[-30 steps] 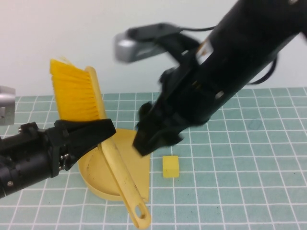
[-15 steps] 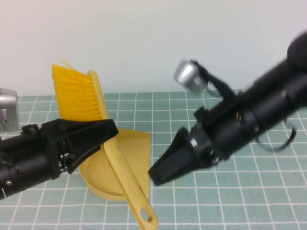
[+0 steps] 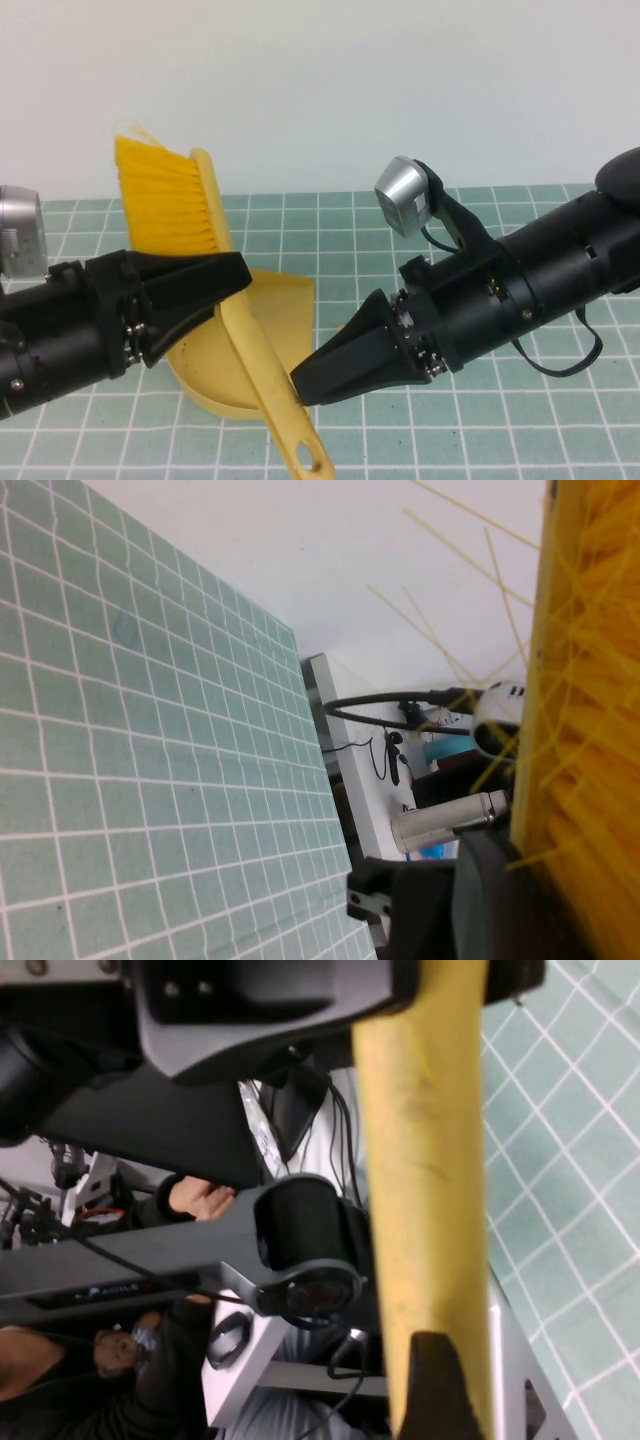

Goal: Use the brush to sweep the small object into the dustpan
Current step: Hand over the broom

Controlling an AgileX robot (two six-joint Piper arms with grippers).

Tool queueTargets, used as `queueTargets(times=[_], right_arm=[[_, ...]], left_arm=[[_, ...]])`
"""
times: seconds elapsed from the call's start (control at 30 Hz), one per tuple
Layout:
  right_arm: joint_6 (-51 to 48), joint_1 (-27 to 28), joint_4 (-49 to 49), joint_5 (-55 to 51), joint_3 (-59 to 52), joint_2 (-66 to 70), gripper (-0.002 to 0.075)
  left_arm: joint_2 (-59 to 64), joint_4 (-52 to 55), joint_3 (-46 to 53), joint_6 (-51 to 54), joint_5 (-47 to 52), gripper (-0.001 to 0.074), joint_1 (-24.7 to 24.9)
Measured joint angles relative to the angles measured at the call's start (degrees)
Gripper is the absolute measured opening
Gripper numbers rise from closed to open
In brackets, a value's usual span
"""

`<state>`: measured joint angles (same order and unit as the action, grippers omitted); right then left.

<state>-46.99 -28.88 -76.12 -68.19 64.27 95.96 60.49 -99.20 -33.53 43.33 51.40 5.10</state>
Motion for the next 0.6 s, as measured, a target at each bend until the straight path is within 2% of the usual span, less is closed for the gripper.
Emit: queueTargets(times=[0.5,0.6], right_arm=[[-2.4,-6.0,-4.9,0.3,-0.1,-2.7,0.0428],[-2.7,-6.4,-5.3,0.9,-0.2,-2.7,0.0405]], left_arm=[[0.0,-0.1,0.0,-2.8,4.3,0.0159,0.0],[0.0,-0.2,0.0,-3.9,4.3,0.0158,0.0]])
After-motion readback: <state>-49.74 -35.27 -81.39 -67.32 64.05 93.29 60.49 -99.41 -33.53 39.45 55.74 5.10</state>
